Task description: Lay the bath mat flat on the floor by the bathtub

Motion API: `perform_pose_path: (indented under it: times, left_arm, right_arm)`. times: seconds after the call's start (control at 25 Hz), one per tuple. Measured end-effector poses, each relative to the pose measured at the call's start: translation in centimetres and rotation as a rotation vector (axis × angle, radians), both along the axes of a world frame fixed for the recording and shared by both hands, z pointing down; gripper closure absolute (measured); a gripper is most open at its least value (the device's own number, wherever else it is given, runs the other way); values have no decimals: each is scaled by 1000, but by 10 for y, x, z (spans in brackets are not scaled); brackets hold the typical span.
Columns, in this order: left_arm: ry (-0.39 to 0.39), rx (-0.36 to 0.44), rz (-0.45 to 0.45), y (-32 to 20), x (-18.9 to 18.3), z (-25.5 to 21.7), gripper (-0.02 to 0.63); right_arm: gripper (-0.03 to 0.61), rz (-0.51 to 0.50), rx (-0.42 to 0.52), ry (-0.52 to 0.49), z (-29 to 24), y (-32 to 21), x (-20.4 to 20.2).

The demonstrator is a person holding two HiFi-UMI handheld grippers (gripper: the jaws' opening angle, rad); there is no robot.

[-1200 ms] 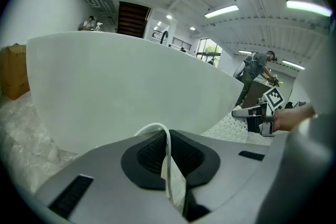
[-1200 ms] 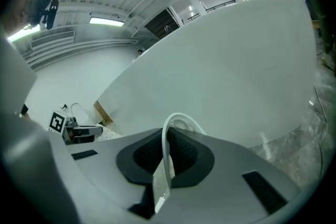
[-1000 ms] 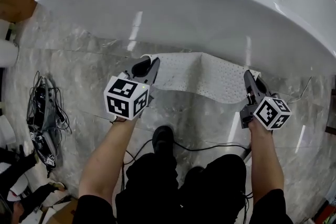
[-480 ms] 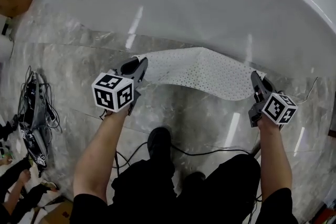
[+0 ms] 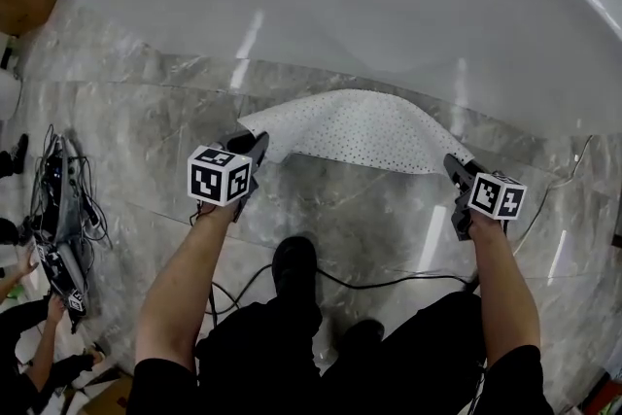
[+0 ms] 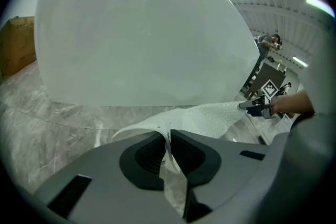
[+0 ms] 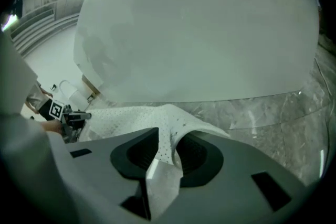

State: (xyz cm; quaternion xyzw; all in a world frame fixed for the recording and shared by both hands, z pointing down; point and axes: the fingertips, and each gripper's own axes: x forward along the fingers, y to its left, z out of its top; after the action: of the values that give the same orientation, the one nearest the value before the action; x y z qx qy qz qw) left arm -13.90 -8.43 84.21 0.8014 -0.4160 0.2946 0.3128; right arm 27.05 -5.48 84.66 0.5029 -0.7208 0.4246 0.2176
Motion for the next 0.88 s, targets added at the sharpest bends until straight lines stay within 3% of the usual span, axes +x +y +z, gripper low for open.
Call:
perform_pose_path:
  times: [0.12,0.24,0.44,0.6,0.76,0.88]
  left_arm:
    - [-136,32,19,-6,-14,17,544]
    - [-266,131,35,-16,-29,14,517]
    - [-339,224,12,-8,-43,-5,491]
    - [-333,173,77,0,-34,10,494]
    - [-333,77,251,9,3,46,492]
    - [-380,40,402,20,30,70,472]
  right_arm:
    - [403,-56,-15,176,21,8,15]
    - [396,-72,22,375,18,11,43]
    - [396,-109,103,510,-14,14,60]
    - [397,-403,124,540,9,8,-7]
    - [396,-715,132,576,66,9,-99]
    - [383,-884,115,622,109,16,-141]
